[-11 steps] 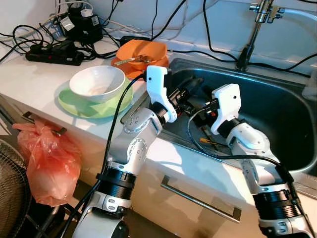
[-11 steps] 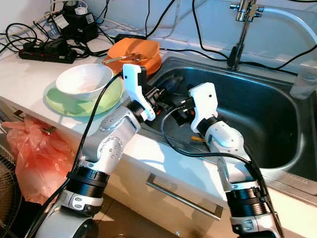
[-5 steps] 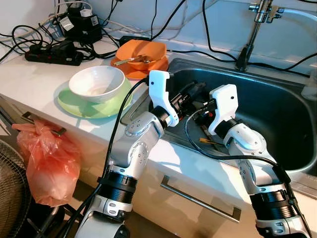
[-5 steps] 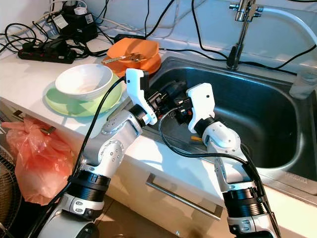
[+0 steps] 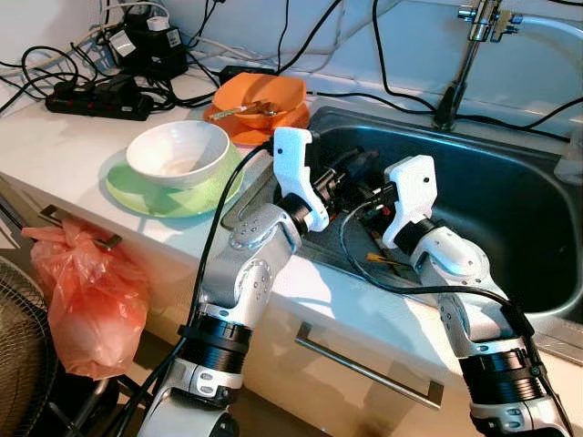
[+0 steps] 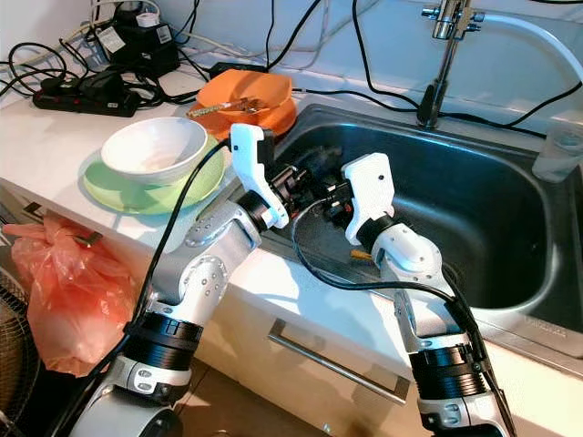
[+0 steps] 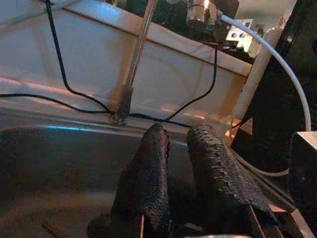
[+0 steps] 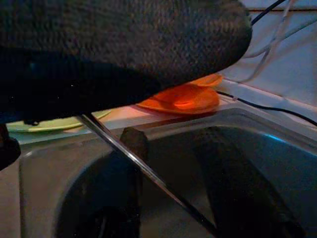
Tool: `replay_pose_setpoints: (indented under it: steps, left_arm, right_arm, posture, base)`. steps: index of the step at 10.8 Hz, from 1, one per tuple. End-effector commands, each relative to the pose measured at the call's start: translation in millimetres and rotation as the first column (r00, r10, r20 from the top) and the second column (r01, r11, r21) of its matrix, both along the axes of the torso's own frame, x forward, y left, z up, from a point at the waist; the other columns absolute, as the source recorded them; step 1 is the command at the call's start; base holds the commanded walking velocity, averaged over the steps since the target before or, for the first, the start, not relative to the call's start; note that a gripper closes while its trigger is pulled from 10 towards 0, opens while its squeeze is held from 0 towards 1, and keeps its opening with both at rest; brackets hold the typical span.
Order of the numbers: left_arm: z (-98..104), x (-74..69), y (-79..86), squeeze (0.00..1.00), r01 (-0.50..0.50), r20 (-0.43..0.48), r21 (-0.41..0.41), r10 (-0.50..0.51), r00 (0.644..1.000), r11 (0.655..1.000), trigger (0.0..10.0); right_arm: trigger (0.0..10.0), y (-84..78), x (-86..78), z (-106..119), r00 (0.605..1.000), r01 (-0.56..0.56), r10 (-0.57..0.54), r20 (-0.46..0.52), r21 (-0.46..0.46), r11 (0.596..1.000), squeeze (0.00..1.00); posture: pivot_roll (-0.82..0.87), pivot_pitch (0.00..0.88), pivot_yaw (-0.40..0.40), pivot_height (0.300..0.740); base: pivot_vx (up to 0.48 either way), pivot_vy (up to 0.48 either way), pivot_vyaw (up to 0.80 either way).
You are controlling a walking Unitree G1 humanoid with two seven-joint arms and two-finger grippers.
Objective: Kitchen organization
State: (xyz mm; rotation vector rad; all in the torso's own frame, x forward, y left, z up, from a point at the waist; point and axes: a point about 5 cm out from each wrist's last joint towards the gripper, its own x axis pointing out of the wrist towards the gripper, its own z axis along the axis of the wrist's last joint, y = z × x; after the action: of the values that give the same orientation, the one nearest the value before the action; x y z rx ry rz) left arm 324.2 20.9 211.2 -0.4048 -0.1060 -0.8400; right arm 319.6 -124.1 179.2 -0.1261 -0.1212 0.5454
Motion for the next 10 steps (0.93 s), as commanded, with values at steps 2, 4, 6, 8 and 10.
replay_pose_setpoints:
  steps: [2, 4, 6, 8, 10]
  left_arm:
    - [2.9, -2.0, -2.1, 0.00, 0.022, 0.005, -0.012, -0.022, 1.000, 1.000, 0.0]
    - [2.7, -2.8, -2.5, 0.00, 0.025, 0.004, -0.012, -0.025, 1.000, 1.000, 0.0]
    - [2.6, -2.9, -2.8, 0.00, 0.027, 0.004, -0.012, -0.027, 1.000, 1.000, 0.0]
    - [2.2, -3.7, -3.3, 0.00, 0.031, 0.003, -0.011, -0.031, 1.000, 0.999, 0.0]
    - [1.2, -4.3, -4.1, 0.00, 0.035, -0.001, -0.009, -0.035, 0.999, 0.999, 0.0]
  right_arm:
    - [0.0, -0.2, 1.6, 5.1, 1.000, 0.003, -0.004, 0.019, 0.017, 1.000, 0.00]
    - [0.0, -0.7, 2.0, 5.4, 1.000, 0.004, -0.004, 0.021, 0.017, 1.000, 0.00]
    - [0.0, -0.9, 2.3, 5.4, 1.000, 0.004, -0.004, 0.022, 0.016, 1.000, 0.00]
    - [0.0, -1.0, 2.8, 5.8, 1.000, 0.006, -0.007, 0.023, 0.016, 1.000, 0.00]
    - [0.0, -1.7, 3.1, 5.8, 1.000, 0.010, -0.010, 0.024, 0.014, 1.000, 0.00]
  posture:
    - [-0.05, 0.000, 0.050, 0.740]
    - [-0.05, 0.000, 0.050, 0.740]
    - [-0.05, 0.000, 0.049, 0.740]
    - [-0.05, 0.000, 0.048, 0.740]
    - [-0.05, 0.000, 0.047, 0.740]
  base:
    - [0.000, 0.000, 0.00]
    - [0.000, 0.000, 0.00]
    - [0.000, 0.000, 0.00]
    - [0.000, 0.000, 0.00]
    - [0.000, 0.000, 0.00]
